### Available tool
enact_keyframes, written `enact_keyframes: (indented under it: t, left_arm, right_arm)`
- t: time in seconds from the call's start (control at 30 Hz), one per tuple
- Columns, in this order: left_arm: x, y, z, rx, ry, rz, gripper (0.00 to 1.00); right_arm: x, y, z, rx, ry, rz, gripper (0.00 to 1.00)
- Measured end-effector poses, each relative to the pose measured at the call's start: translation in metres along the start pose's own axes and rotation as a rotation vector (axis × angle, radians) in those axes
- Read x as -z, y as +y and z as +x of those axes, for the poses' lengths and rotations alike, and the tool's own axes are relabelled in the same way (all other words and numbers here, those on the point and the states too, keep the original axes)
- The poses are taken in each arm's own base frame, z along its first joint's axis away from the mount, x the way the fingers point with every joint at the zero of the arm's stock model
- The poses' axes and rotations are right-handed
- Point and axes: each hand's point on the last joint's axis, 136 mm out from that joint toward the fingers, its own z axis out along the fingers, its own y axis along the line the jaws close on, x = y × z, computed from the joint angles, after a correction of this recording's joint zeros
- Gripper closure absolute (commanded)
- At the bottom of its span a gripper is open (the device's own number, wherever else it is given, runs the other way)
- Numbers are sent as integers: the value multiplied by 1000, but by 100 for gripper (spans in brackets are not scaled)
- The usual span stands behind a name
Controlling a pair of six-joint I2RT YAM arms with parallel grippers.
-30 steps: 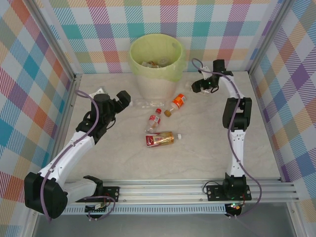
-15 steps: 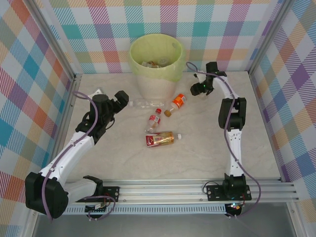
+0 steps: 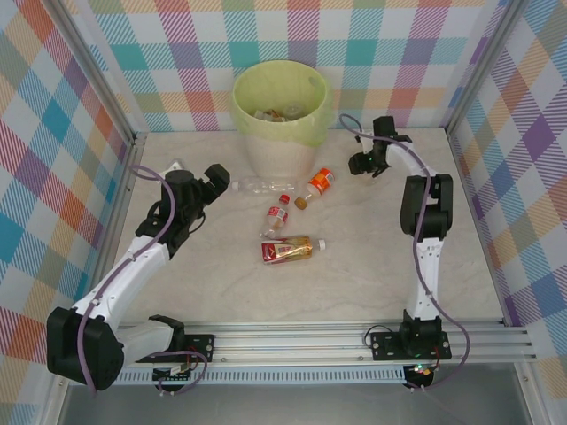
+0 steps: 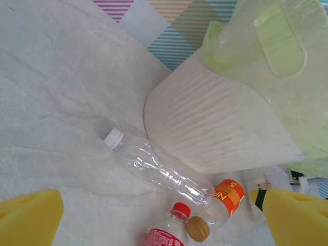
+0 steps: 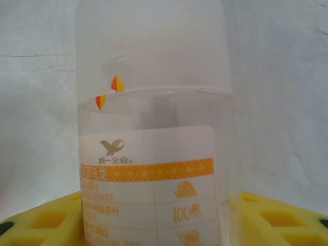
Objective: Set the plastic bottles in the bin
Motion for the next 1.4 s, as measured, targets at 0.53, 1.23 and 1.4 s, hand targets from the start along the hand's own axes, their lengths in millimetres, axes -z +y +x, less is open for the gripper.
enact_keyframes:
  t: [0.53,1.23,1.4]
  left_arm:
    - [-38,19,53,4,216,-34,0]
    - [-39,30,93,-46,368,0,0]
    - [-38,29,98,-62,394,20,0]
  right_arm:
    - [220,86,-14,-262,-490,-299,47]
    - [293,197,-166,-271,-677,-831,45]
    - [284,209,-203,-281,-686,-869,45]
